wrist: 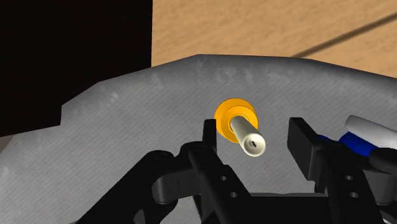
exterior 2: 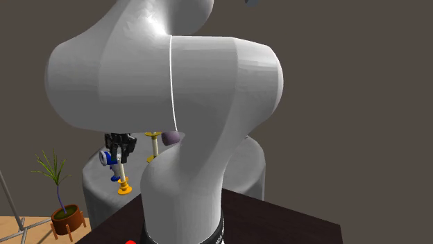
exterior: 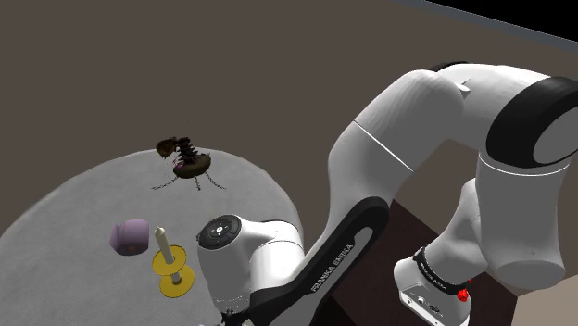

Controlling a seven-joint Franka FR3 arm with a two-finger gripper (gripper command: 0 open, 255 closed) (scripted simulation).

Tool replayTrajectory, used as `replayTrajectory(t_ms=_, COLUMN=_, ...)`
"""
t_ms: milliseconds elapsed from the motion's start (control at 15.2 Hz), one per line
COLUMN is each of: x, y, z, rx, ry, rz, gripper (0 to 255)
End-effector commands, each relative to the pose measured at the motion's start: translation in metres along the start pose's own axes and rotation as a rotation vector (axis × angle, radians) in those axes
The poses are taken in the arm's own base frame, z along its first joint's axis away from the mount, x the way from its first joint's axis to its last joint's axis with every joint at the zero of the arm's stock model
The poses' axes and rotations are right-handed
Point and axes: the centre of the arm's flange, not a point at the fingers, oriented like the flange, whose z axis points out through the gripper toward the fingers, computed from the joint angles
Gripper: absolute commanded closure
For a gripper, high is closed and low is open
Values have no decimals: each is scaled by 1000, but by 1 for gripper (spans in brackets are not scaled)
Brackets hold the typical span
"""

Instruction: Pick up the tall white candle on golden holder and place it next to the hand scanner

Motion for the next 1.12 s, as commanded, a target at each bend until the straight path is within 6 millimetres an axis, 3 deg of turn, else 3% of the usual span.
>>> replayTrajectory(t_ms=0, x=0, y=0, z=0, rx=0, ry=0, rz=0, gripper=0)
replayTrajectory(t_ms=264, x=0, y=0, z=0, rx=0, ry=0, rz=0, gripper=0)
replayTrajectory(t_ms=528, x=0, y=0, z=-50, rx=0, ry=0, rz=0, gripper=0)
replayTrajectory(t_ms=1056, x=0, y=0, z=-50, rx=0, ry=0, rz=0, gripper=0)
